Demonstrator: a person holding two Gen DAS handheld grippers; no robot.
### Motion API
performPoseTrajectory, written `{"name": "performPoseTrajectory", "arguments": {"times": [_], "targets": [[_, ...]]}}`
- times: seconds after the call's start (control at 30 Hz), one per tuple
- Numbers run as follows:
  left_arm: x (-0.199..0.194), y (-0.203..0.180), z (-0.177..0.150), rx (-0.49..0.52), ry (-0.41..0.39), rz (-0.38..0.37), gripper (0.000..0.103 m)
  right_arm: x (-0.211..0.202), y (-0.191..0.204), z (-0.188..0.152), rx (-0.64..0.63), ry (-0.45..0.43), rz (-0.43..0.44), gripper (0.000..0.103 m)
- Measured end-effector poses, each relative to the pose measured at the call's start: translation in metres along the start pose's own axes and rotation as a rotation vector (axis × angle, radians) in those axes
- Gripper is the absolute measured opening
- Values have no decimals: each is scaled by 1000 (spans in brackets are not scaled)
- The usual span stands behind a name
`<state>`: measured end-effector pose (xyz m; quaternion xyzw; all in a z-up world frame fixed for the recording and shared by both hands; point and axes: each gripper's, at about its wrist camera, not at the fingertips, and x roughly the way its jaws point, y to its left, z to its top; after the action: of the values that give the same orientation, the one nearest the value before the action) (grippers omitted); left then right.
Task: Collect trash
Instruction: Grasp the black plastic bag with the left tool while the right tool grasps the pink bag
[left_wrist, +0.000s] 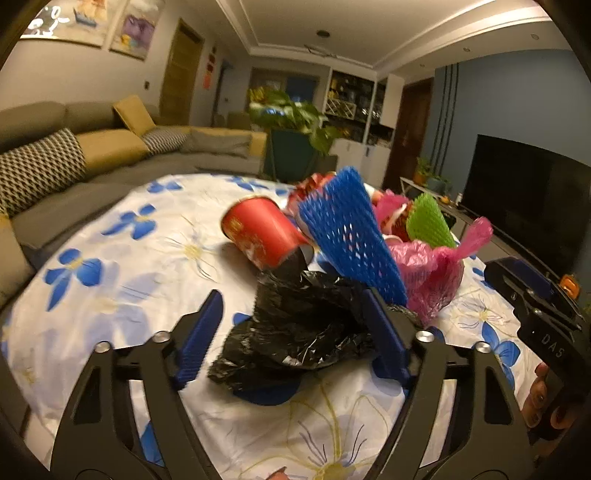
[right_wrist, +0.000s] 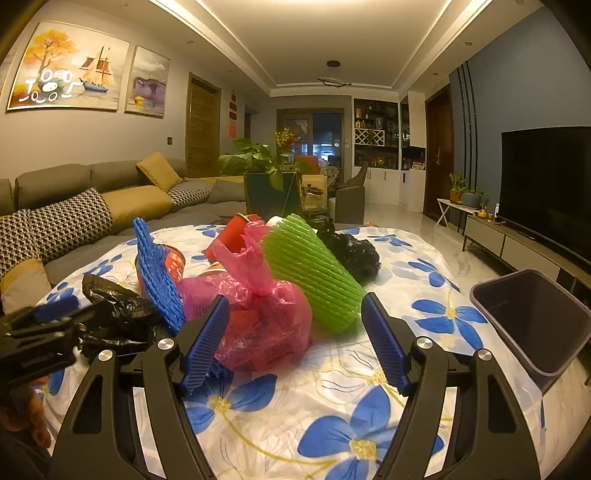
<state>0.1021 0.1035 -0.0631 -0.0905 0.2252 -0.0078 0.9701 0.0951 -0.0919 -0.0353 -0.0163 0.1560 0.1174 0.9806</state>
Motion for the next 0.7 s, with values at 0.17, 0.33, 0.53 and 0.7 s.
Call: {"name": "performPoseTrajectory", "arguments": {"times": [0.17, 0.33, 0.53, 0.7], "targets": [[21, -3, -4, 26, 67, -34, 52, 10, 2, 1, 2, 8, 8, 69], [26, -7, -9, 53, 80, -75, 15, 21, 5, 4, 15, 14, 20, 63], [14, -3, -2, 52, 43, -77, 2, 33, 8, 7, 30, 25, 60, 51], [-4, -2, 4, 30, 5, -80, 1, 45, 9, 6, 36, 49, 92, 34]]}}
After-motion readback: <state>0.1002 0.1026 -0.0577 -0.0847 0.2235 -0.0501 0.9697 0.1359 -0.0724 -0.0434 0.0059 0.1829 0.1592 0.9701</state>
